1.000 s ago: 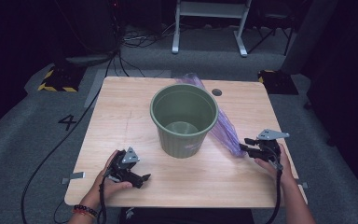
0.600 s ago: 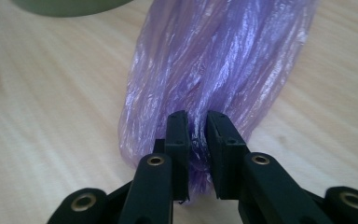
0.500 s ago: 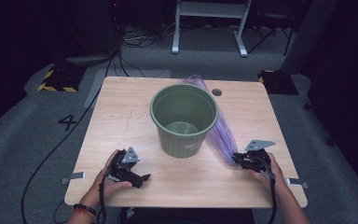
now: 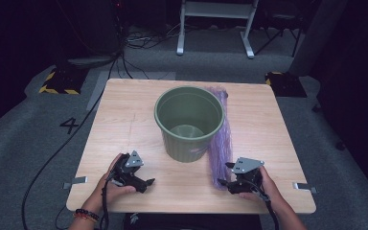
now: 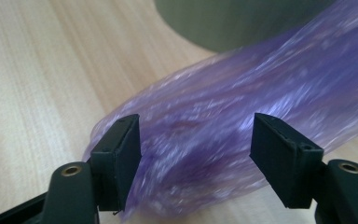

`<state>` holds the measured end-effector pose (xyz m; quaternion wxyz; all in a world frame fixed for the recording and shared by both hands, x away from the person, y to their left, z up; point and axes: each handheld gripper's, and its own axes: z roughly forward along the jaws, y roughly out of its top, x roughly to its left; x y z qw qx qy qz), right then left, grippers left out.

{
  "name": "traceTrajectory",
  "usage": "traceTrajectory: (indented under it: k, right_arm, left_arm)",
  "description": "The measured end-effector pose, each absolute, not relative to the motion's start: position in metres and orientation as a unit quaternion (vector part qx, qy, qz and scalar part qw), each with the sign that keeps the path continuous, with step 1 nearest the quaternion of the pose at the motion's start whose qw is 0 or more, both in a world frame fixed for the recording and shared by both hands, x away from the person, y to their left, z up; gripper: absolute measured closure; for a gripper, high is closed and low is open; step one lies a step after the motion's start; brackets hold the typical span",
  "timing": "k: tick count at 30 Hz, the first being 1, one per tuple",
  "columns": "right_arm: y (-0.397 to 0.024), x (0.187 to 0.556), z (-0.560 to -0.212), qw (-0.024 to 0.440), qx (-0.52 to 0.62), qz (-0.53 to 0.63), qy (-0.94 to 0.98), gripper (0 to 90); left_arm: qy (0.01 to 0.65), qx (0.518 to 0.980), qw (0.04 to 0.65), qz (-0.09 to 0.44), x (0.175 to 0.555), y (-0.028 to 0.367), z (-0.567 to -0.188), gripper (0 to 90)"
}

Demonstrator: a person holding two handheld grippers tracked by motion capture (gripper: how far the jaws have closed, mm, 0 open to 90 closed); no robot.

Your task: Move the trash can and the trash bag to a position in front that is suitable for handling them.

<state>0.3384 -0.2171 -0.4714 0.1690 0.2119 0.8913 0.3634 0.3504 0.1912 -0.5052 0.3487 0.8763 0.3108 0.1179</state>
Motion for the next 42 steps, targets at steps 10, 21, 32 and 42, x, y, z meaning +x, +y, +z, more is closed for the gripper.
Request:
traceTrajectory:
  k: [10, 21, 32, 42]
  right_arm:
    - [-0.262, 0.363, -0.433, 0.241, 0.277, 0.405, 0.838, 31.1]
    - [-0.284, 0.441, -0.456, 0.182, 0.365, 0.407, 0.817, 28.7]
    - [-0.247, 0.472, -0.461, 0.145, 0.352, 0.403, 0.832, 37.5]
    - [-0.239, 0.466, -0.483, 0.159, 0.35, 0.34, 0.858, 73.0]
  left_arm:
    - [0.311, 0.876, 0.349, 0.118, 0.35, 0.191, -0.505, 0.0]
    - [0.311, 0.876, 0.349, 0.118, 0.351, 0.191, -0.505, 0.1]
    - [0.313, 0.875, 0.35, 0.119, 0.351, 0.191, -0.505, 0.2]
    - [0.313, 0.875, 0.35, 0.119, 0.351, 0.191, -0.505, 0.2]
